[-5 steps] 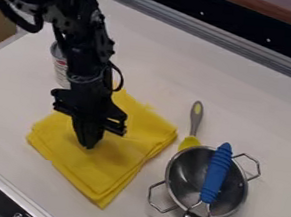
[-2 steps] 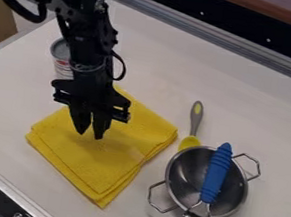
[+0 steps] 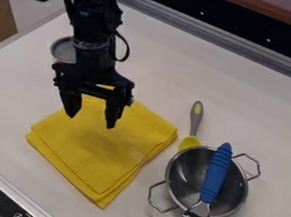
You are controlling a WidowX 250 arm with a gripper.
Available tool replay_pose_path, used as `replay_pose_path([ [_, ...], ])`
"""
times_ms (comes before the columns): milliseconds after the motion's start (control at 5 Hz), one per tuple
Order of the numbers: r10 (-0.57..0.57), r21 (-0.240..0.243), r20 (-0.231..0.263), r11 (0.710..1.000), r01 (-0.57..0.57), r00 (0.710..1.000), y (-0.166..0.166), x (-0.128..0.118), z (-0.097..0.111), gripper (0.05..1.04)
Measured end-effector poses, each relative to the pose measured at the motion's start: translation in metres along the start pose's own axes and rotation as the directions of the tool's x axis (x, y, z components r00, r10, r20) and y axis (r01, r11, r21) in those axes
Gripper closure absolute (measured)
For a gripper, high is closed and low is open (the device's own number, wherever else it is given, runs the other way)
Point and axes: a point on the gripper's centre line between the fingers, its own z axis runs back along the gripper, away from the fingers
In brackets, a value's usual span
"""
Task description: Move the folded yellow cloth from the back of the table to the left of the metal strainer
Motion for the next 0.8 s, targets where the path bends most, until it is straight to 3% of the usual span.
replay_pose_path([
  [600,-0.030,-0.020,0.219,0.999,0.036,0.975,-0.040,0.054,0.010,0.083],
  [800,0.003,-0.018,0.203,1.000,0.001,0.979,-0.060,0.080,0.010,0.083],
])
